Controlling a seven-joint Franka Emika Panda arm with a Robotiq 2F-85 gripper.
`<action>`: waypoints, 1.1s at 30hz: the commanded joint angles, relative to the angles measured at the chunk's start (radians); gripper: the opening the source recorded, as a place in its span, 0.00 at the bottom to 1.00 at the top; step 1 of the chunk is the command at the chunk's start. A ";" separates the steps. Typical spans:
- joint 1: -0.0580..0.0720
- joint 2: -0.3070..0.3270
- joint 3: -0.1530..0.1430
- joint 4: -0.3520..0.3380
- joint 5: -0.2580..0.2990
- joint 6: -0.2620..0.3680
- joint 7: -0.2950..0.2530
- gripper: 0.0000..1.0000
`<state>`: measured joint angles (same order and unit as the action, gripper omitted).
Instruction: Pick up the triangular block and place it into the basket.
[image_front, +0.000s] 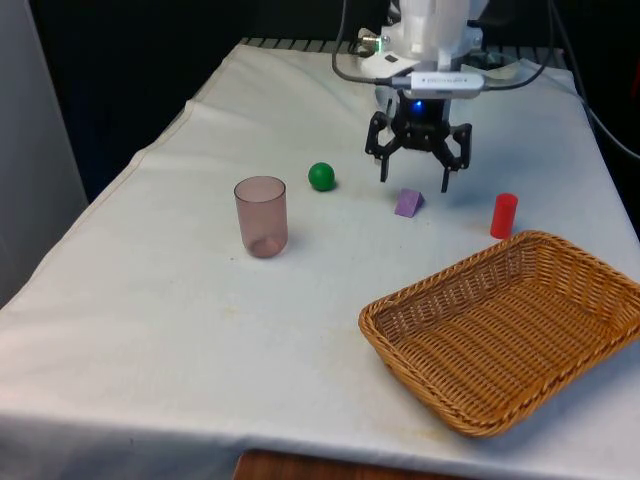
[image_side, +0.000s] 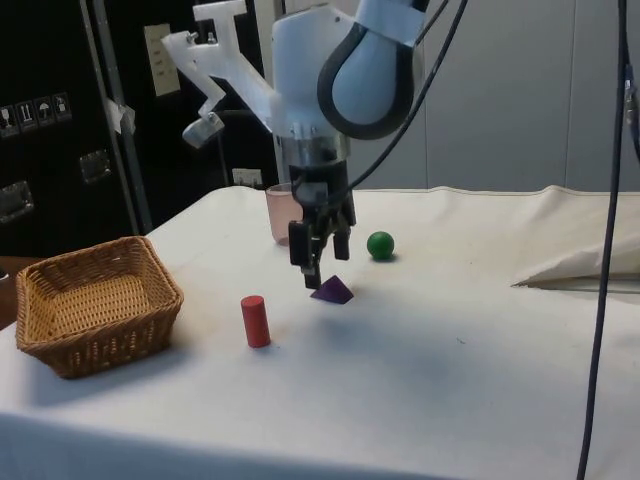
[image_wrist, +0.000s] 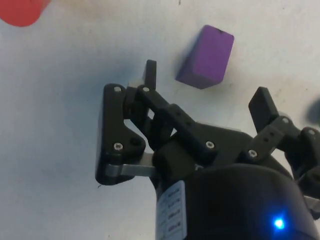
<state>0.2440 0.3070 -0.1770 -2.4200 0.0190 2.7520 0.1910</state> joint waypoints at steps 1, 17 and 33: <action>-0.001 0.011 0.003 0.004 0.007 0.012 0.009 1.00; -0.002 0.066 0.002 0.047 0.006 0.008 0.074 0.92; -0.001 0.067 -0.001 0.049 0.000 0.000 0.085 0.33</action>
<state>0.2430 0.3740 -0.1780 -2.3710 0.0190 2.7520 0.2760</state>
